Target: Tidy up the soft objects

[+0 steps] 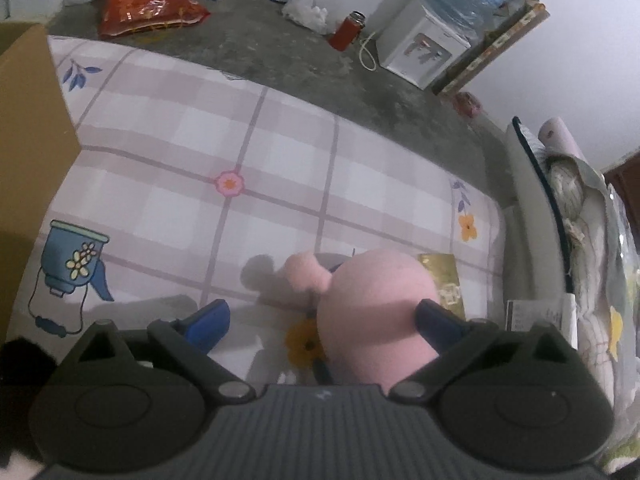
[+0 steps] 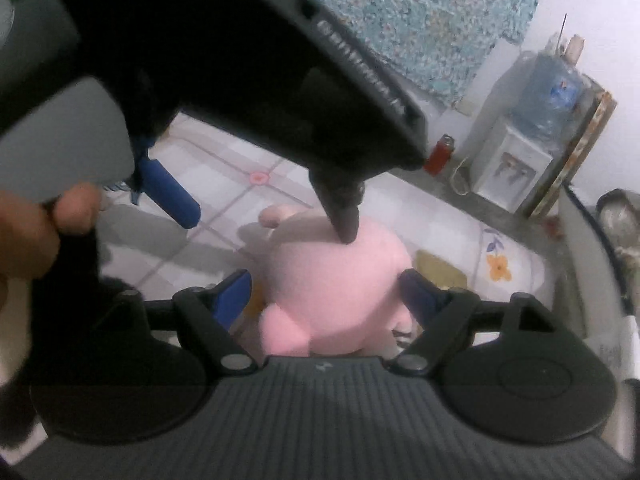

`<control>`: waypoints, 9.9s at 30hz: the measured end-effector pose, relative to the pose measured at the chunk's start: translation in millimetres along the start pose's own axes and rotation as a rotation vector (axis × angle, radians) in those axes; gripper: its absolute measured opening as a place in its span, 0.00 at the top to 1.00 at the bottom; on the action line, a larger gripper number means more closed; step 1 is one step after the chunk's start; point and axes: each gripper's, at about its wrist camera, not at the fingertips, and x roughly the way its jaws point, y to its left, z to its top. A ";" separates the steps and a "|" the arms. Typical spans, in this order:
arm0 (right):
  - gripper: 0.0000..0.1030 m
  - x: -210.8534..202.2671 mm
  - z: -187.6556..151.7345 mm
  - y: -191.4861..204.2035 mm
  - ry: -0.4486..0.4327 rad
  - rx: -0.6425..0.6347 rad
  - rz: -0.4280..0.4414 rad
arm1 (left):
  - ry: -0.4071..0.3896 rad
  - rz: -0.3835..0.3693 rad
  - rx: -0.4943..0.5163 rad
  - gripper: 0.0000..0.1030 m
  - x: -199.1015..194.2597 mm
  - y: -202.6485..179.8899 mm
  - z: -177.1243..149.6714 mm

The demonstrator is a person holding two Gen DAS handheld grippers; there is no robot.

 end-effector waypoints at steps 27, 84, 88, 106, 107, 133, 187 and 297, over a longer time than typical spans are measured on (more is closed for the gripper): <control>0.36 -208.0 -90.4 -41.6 -0.022 0.774 0.347 | -0.176 -0.075 0.340 0.04 -192.7 -4.2 -149.5; 0.50 -171.7 -181.1 -24.7 0.117 1.146 0.575 | -0.006 -0.066 0.520 0.07 -101.8 0.5 -250.4; 0.50 -169.6 -185.2 -20.2 0.141 1.160 0.631 | -0.002 -0.069 0.490 0.07 -113.2 8.7 -257.9; 0.45 -209.2 -159.1 -36.8 0.075 1.014 0.430 | -0.126 -0.021 0.683 0.02 -128.3 -6.2 -264.6; 0.45 -215.0 -155.4 -39.8 0.060 0.998 0.413 | -0.118 -0.004 0.702 0.02 -122.8 -9.0 -263.2; 0.47 -55.4 -64.8 -116.4 0.290 0.707 0.050 | -0.079 -0.102 0.651 0.14 -98.5 21.8 -250.1; 0.76 -402.3 -11.9 -28.2 -0.231 0.537 0.098 | -0.474 -0.341 0.457 0.15 -322.2 89.8 -260.2; 0.66 -216.5 84.9 108.3 0.020 0.457 0.384 | 0.052 0.087 -0.004 0.31 -163.0 273.0 -77.0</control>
